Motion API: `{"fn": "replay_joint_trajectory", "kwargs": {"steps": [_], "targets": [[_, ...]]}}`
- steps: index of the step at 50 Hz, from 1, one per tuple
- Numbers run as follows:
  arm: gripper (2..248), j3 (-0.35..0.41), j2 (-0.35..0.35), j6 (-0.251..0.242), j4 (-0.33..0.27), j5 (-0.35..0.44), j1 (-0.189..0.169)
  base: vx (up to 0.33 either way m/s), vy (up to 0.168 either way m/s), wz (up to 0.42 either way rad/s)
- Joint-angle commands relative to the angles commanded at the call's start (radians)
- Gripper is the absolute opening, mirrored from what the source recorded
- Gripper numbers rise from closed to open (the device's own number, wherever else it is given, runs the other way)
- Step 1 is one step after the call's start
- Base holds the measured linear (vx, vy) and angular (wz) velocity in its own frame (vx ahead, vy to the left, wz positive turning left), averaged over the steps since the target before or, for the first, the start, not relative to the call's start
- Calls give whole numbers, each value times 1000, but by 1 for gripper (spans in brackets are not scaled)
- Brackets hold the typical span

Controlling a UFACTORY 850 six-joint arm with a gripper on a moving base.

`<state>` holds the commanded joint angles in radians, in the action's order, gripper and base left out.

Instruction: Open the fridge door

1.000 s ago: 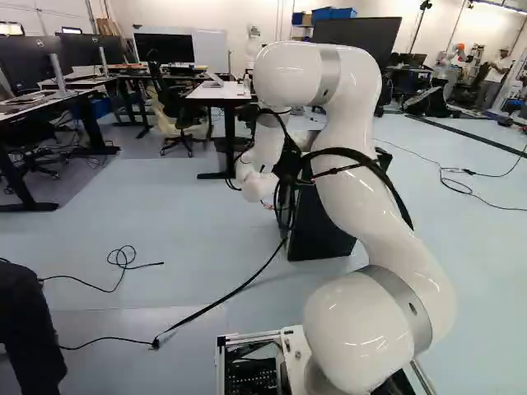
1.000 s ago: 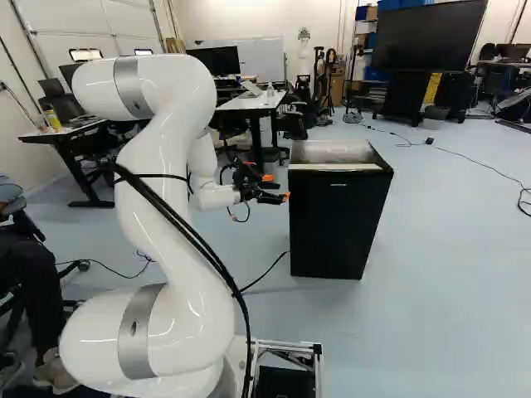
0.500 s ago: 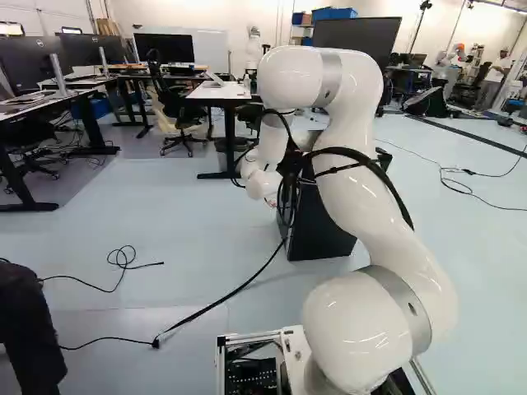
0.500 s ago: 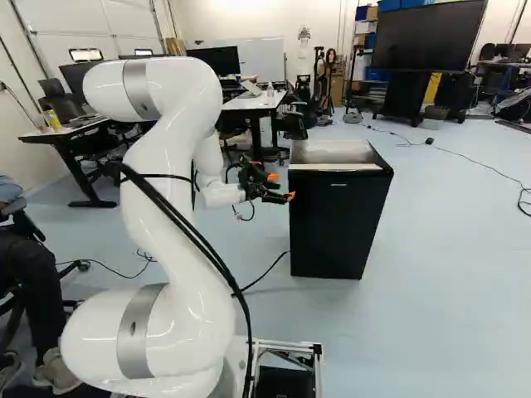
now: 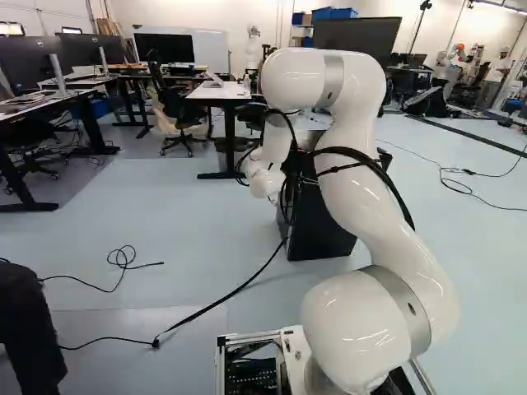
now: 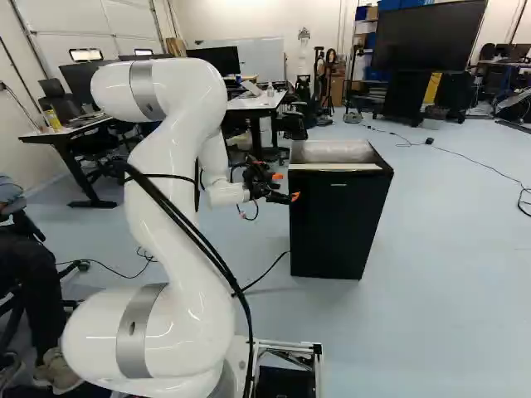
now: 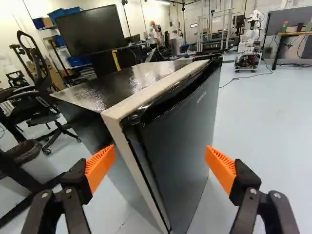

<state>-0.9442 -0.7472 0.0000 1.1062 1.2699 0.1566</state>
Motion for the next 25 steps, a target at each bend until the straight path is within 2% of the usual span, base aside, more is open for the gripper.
{"fn": "replay_joint_trajectory", "kwargs": {"steps": [25], "targets": [[247, -16, -9, 0, 0, 0, -32, 0, 0, 0]]}}
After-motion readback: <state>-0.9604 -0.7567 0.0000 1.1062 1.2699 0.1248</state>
